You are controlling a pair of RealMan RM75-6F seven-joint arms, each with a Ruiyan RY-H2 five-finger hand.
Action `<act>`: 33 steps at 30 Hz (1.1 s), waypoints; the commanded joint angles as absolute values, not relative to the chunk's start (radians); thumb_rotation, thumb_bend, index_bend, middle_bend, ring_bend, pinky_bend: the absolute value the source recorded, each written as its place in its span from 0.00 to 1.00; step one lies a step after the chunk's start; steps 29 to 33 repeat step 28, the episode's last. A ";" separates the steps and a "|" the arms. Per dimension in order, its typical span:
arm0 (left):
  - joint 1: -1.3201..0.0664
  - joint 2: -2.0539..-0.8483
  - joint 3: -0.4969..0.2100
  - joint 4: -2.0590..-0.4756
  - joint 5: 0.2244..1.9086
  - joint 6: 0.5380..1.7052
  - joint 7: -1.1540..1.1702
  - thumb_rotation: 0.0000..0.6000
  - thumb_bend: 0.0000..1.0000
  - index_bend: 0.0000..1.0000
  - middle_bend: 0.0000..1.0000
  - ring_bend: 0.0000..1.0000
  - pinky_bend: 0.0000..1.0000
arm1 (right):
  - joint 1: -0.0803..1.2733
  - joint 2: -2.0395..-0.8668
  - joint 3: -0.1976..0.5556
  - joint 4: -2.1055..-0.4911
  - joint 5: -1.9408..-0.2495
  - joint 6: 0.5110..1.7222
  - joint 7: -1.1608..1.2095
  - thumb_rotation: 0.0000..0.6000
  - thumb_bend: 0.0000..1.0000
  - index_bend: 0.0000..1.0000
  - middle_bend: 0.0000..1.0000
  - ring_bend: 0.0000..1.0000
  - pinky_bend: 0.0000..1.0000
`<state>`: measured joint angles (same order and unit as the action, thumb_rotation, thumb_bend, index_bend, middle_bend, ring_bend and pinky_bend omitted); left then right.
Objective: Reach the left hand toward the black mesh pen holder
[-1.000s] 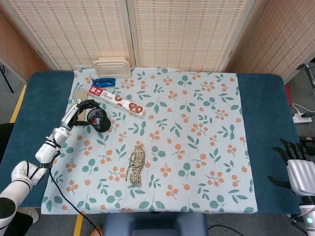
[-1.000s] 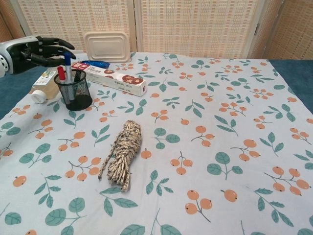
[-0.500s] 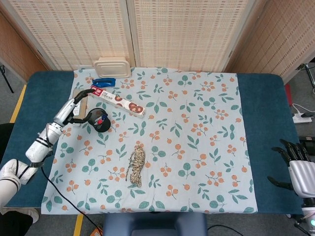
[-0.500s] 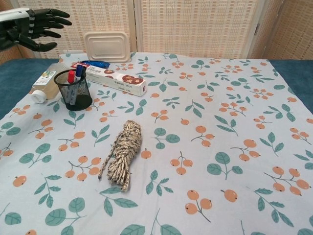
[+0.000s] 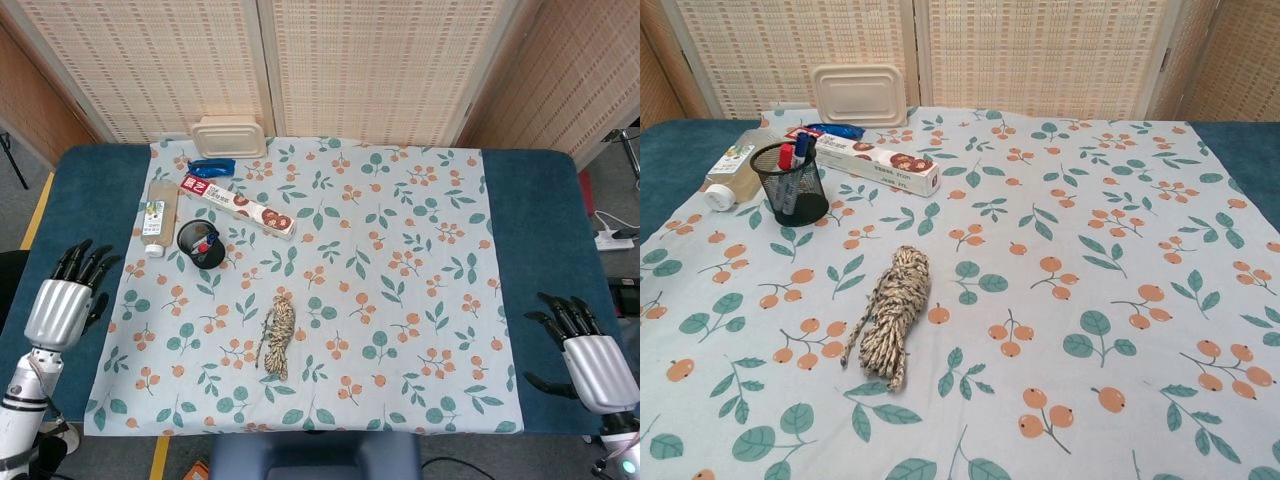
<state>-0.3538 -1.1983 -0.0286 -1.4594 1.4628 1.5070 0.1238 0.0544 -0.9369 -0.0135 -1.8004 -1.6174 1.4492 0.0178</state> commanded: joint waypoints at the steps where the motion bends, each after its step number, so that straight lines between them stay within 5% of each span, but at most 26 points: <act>1: -0.111 -1.174 0.037 -1.450 1.371 1.650 0.042 1.00 0.42 0.21 0.10 0.00 0.11 | 0.044 -0.929 -0.019 -1.806 -1.638 1.475 0.031 1.00 0.00 0.24 0.06 0.08 0.01; 10: -0.115 -1.244 -0.009 -1.289 1.340 1.562 -0.002 1.00 0.42 0.22 0.10 0.01 0.11 | 0.024 -0.913 -0.020 -1.805 -1.643 1.517 0.050 1.00 0.00 0.24 0.06 0.08 0.01; 33: -0.103 -1.187 -0.037 -1.377 1.385 1.527 -0.024 1.00 0.41 0.20 0.09 0.00 0.10 | 0.034 -0.920 -0.010 -1.799 -1.601 1.485 0.034 1.00 0.00 0.24 0.06 0.08 0.01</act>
